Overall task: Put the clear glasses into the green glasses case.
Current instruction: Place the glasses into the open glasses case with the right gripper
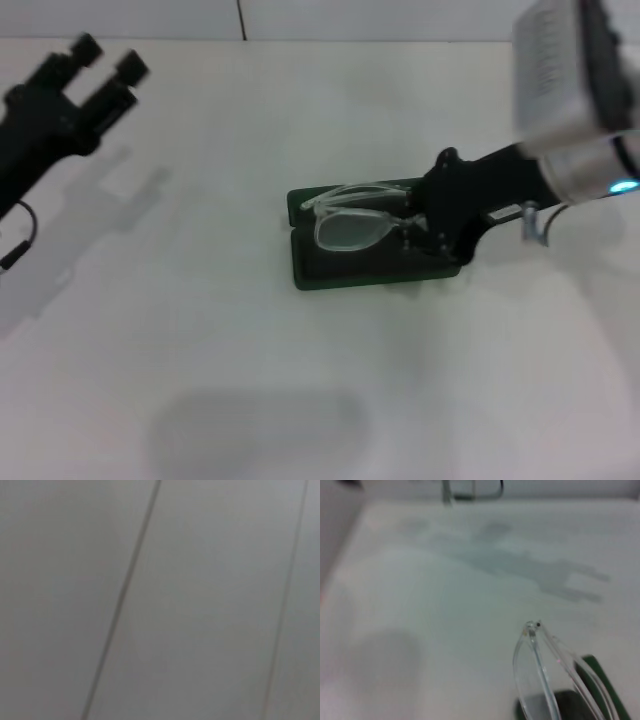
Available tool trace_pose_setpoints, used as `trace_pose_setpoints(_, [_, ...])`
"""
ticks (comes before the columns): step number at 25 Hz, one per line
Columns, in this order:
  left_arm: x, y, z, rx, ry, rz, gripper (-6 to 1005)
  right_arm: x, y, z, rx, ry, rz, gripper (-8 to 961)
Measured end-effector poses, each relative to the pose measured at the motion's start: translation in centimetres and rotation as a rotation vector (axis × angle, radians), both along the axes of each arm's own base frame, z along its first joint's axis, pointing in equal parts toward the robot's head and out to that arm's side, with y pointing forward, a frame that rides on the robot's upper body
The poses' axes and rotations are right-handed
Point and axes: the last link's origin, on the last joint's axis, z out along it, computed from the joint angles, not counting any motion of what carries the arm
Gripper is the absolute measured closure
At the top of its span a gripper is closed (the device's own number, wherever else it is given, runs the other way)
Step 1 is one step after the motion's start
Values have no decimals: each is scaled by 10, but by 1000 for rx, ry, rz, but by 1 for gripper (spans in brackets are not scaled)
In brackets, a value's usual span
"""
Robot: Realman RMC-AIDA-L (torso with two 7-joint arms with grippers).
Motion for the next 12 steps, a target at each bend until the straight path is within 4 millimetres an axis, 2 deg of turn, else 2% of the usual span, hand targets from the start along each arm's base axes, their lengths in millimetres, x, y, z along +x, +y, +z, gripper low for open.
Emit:
trace_pose_setpoints(6, [6,6,-12,-85,52,-16,272,-13,5,-26,55,-167,62,782])
trace_pose_setpoints(12, [8,11,-17,-111,77,-10,272,-12,5,-45,101,-258,95,769])
